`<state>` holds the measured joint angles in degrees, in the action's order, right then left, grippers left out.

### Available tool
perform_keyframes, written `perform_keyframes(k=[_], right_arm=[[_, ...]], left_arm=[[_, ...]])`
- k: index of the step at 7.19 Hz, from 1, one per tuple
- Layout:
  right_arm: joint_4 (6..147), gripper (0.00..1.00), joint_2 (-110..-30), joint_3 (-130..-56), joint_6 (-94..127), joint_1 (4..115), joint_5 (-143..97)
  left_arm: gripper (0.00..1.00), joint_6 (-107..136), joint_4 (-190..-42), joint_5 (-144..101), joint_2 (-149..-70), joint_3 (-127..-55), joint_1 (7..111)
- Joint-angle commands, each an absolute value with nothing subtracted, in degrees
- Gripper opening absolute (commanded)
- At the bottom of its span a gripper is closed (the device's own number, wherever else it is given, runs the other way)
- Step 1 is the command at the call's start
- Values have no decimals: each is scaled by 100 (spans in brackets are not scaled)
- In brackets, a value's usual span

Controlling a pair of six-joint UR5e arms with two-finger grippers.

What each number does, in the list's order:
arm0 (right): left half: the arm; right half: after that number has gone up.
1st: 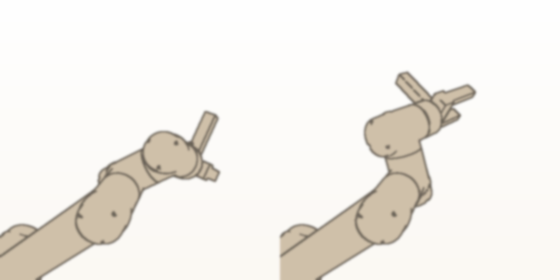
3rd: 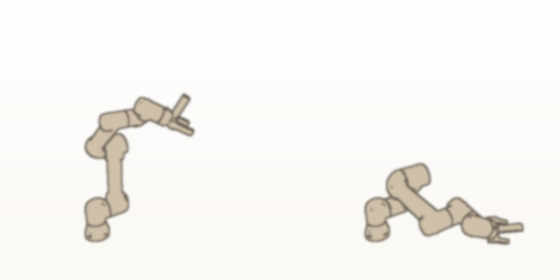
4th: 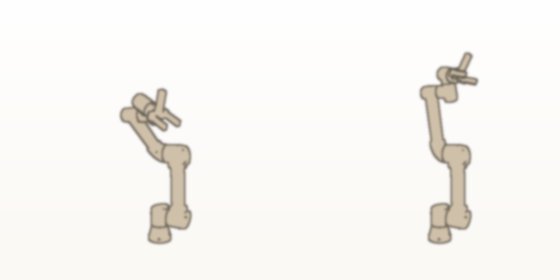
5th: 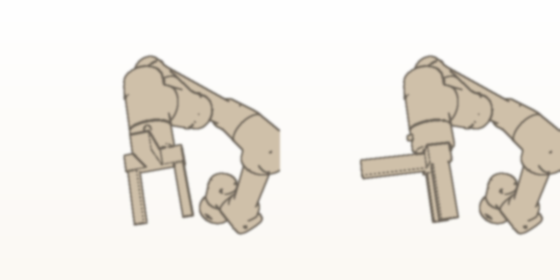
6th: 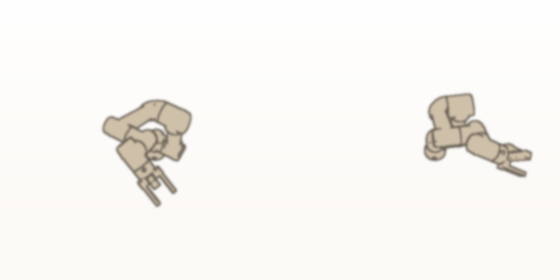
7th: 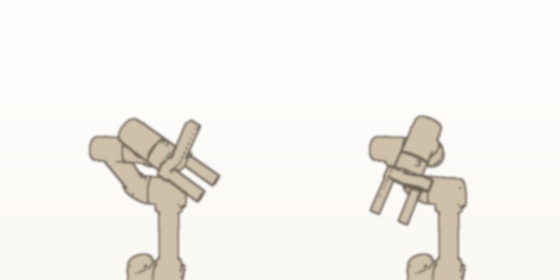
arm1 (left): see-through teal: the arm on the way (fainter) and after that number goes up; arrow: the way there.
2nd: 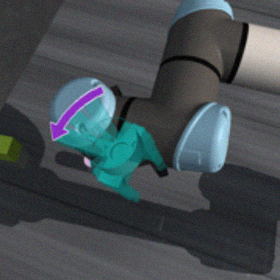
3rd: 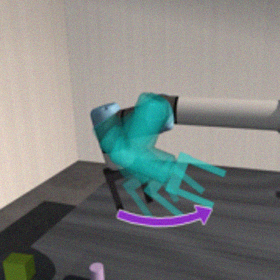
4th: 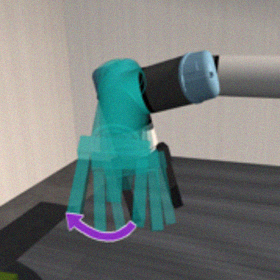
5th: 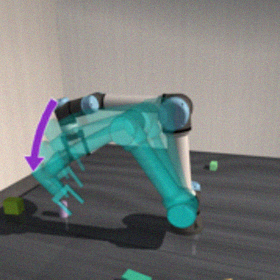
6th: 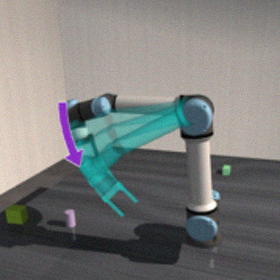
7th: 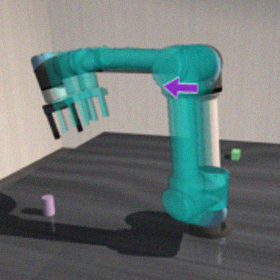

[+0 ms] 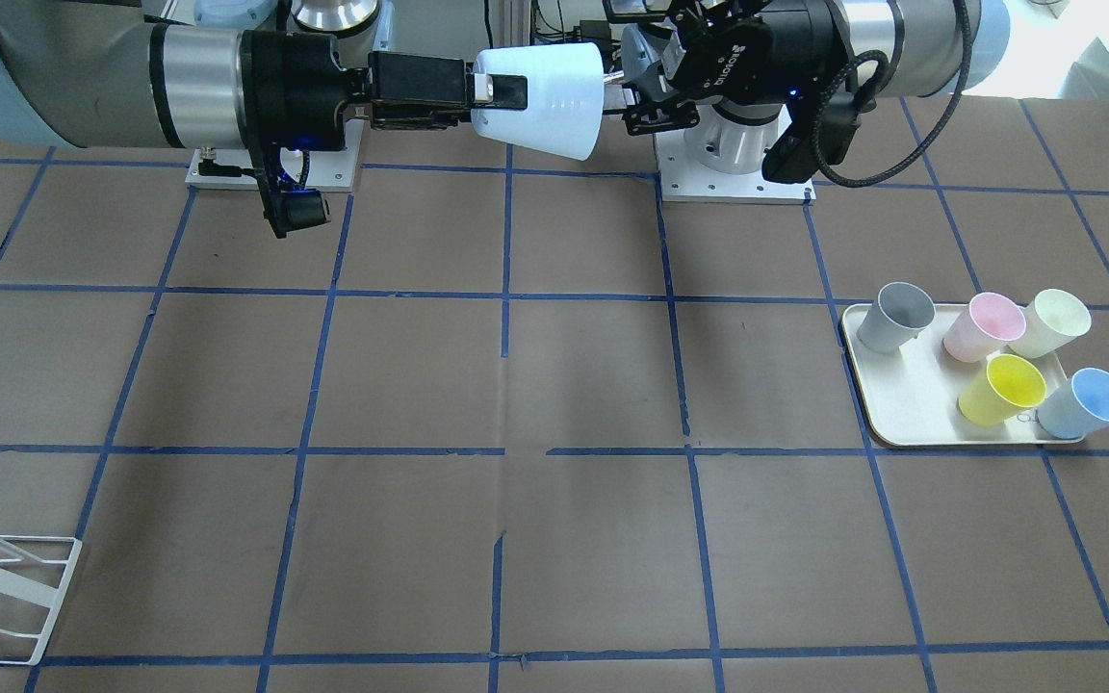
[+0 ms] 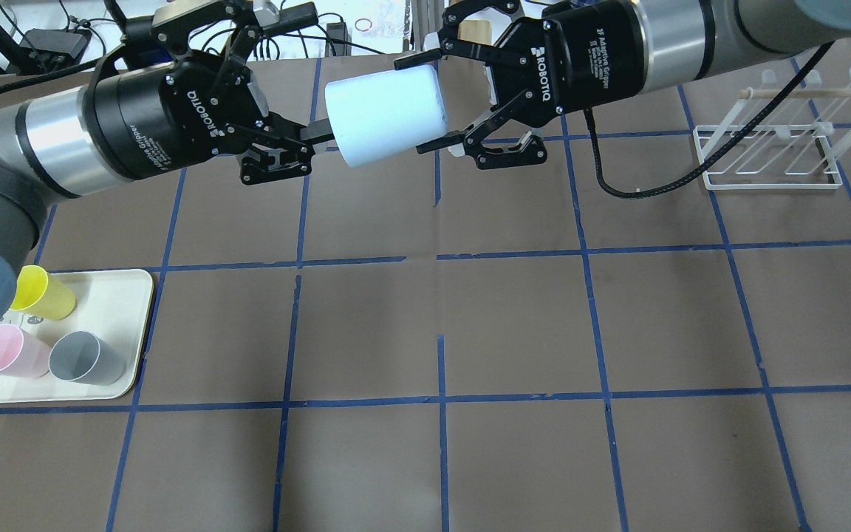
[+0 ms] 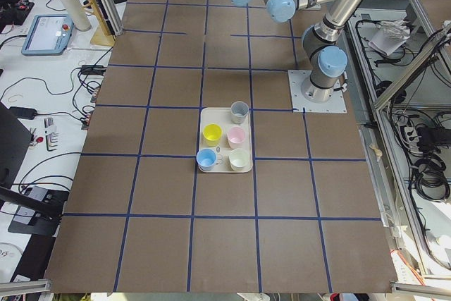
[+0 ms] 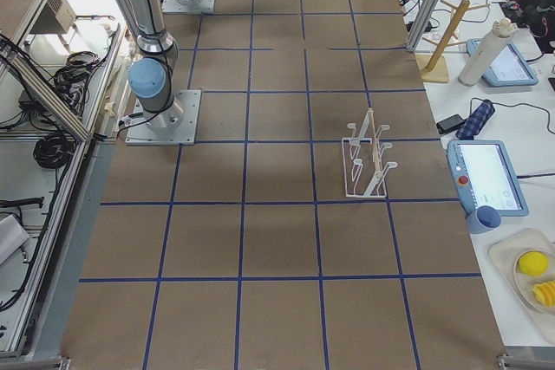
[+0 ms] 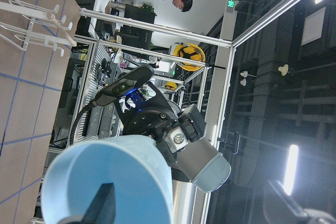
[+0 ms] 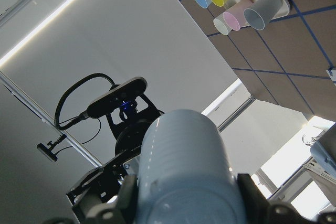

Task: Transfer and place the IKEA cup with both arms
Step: 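Close the left gripper on the cup held by the right gripper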

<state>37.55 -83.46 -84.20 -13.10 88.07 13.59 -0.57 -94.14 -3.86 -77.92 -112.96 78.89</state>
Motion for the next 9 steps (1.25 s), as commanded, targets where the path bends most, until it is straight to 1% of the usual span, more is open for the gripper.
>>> perform_keyframes(k=[1, 2, 3, 4, 5, 6, 9], right_arm=[[3762, 43, -8341, -8420, -1310, 8807, 1362], [3762, 43, -8341, -8420, -1310, 8815, 1362], [3762, 44, -8350, -8420, -1318, 8815, 1362], [3762, 45, -8350, -8420, -1310, 8868, 1362], [3762, 69, -8358, -8420, -1318, 8877, 1362], [3762, 100, -8385, -8420, -1310, 8877, 1371], [3762, 100, -8393, -8402, -1301, 8877, 1371]], left_arm=[[75, 97, -9387, -378, -7778, -11303, 7884], [42, 97, -9387, -378, -7787, -11303, 7884], [31, 88, -9387, -369, -7778, -11303, 7884], [10, 79, -9387, -369, -7770, -11311, 7884], [0, 79, -9378, -369, -7770, -11312, 7884], [0, 79, -9378, -360, -7761, -11312, 7884], [0, 105, -9369, -256, -7717, -11294, 7884]])
